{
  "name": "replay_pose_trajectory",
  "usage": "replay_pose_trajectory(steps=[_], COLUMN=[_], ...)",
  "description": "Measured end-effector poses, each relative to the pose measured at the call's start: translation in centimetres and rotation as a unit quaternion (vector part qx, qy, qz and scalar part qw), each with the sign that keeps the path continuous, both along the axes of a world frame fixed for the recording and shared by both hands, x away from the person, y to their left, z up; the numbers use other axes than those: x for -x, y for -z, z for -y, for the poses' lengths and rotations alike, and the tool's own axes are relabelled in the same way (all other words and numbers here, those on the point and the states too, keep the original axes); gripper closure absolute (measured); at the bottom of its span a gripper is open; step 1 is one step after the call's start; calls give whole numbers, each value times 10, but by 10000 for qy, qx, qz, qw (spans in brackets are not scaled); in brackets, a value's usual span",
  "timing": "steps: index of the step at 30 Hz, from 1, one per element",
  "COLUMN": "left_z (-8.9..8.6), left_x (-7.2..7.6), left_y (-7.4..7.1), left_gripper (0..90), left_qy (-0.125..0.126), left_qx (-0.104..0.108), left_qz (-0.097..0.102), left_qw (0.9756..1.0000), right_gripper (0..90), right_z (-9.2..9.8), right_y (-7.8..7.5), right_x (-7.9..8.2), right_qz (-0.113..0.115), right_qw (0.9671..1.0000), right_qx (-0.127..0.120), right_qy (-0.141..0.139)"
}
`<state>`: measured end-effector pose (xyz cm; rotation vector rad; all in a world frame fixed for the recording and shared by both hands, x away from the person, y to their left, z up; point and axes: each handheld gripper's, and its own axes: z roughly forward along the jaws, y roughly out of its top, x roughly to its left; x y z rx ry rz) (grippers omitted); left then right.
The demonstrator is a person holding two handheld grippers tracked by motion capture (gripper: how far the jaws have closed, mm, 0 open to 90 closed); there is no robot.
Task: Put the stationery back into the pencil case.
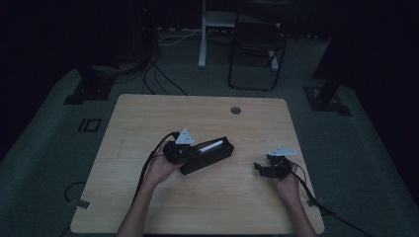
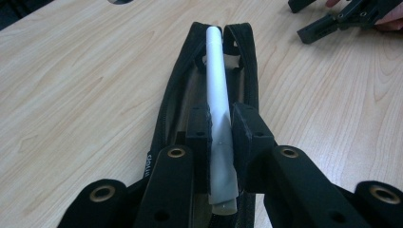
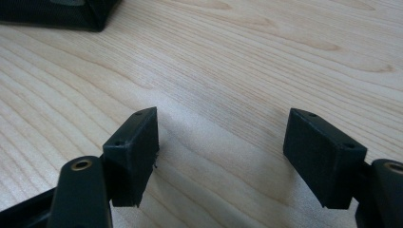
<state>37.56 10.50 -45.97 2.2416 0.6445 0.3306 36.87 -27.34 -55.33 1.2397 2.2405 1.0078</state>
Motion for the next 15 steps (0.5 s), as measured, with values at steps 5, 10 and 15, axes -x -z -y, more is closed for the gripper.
replay_pose_trajectory(steps=[5,10,15], left_z=[2,5,6], left_x=[-3,-3,-4], left_y=[3,4,5], left_gripper=[783,781,779], left_qy=[16,26,24], left_qx=[-30,-83,-90], left_qz=[-53,-69,-85], left_qw=[10000,9999,9999], right_gripper=[276,276,276], right_z=[0,0,0], right_y=[0,0,0], right_x=[0,0,0], right_qz=[0,-1,0], right_qw=[10000,10000,10000], right_qx=[0,0,1], right_qy=[0,0,-1])
